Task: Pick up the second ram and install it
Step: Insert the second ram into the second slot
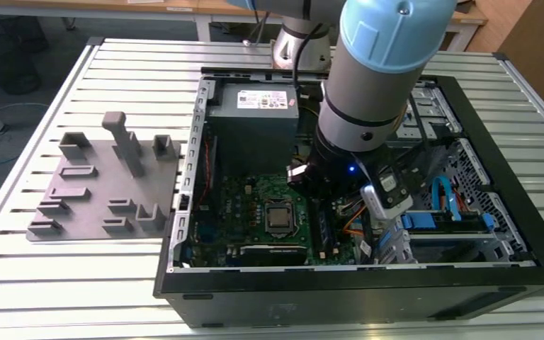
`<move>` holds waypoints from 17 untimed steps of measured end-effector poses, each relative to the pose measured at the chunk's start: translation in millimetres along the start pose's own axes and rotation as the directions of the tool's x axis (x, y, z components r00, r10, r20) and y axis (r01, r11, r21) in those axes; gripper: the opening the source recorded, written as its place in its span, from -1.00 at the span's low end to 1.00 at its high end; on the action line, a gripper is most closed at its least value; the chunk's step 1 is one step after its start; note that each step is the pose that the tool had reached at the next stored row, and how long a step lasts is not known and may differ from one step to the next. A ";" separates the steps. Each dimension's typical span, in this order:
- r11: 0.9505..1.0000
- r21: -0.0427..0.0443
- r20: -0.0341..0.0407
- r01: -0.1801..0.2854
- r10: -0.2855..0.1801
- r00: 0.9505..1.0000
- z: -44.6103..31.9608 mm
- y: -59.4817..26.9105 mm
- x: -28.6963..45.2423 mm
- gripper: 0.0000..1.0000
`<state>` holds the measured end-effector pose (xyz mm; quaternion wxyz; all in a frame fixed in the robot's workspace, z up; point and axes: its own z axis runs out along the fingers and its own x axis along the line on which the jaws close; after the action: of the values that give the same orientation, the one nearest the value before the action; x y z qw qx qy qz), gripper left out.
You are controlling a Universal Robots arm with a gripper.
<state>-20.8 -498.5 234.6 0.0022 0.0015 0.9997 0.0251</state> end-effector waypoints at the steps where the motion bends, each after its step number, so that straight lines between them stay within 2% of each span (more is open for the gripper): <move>1: 1.000 0.000 0.000 0.000 0.000 1.000 1.0 0.0 0.0 -0.73; 8: 1.000 0.000 0.000 0.000 0.000 1.000 9.6 -0.1 0.0 -0.73; 17: 1.000 0.000 0.001 -0.016 0.016 1.000 10.8 0.5 0.1 -0.73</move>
<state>-20.8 -497.5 223.8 0.0024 0.0096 0.9996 0.0251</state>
